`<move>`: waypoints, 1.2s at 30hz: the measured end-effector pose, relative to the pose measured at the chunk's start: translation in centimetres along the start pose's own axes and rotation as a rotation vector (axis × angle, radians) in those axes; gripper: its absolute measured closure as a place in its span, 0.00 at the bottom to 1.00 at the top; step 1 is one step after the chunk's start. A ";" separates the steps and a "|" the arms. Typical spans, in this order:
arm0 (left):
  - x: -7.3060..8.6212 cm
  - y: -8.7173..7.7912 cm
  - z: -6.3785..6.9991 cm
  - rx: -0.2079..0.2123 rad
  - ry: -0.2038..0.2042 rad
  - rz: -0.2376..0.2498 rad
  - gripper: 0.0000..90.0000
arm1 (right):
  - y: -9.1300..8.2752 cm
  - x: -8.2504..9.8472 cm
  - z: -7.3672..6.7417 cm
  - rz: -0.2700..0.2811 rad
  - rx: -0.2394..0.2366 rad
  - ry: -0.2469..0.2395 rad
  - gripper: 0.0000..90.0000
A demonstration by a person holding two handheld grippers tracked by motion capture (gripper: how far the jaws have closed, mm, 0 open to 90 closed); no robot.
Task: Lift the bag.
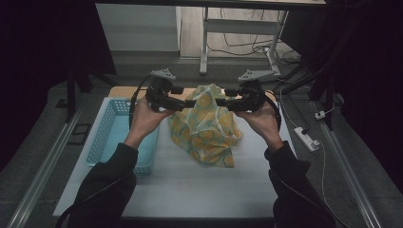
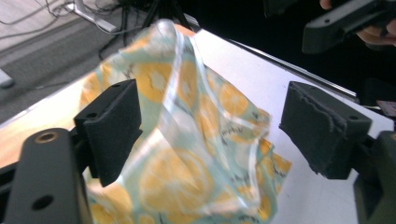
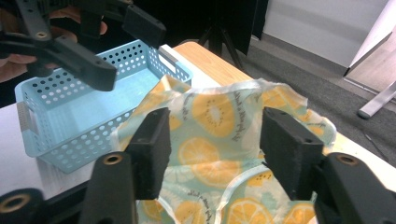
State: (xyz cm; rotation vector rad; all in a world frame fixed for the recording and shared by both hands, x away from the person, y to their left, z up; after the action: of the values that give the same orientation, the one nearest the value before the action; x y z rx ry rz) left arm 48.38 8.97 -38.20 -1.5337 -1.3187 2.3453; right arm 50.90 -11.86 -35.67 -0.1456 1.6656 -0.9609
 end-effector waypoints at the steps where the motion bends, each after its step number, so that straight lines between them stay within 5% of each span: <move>1: 0.3 0.0 0.1 -0.005 -0.003 -0.003 0.21 | 0.0 0.2 -0.1 0.002 0.001 0.001 0.44; 15: 4.4 0.8 1.7 -0.016 0.027 -0.031 0.07 | 1.0 2.8 -1.0 0.005 0.018 0.031 0.22; 36: 11.8 1.1 1.7 -0.002 -0.042 -0.021 0.00 | 3.4 7.7 -2.3 0.005 0.040 0.026 0.01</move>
State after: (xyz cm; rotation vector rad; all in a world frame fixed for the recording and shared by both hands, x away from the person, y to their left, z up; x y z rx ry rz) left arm 41.52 12.62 -47.32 -1.4710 -1.3394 2.3775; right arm 47.61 -12.69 -43.67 -0.1024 1.6680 -0.9956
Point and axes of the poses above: each handheld gripper's, and its own axes: y roughly forward along the jaws, x roughly out of its underside, z roughly to its right, the point moved 6 cm from there along y, roughly forward along the jaws, and after that the axes turned 10 degrees about -z, right-handed, at the moved point
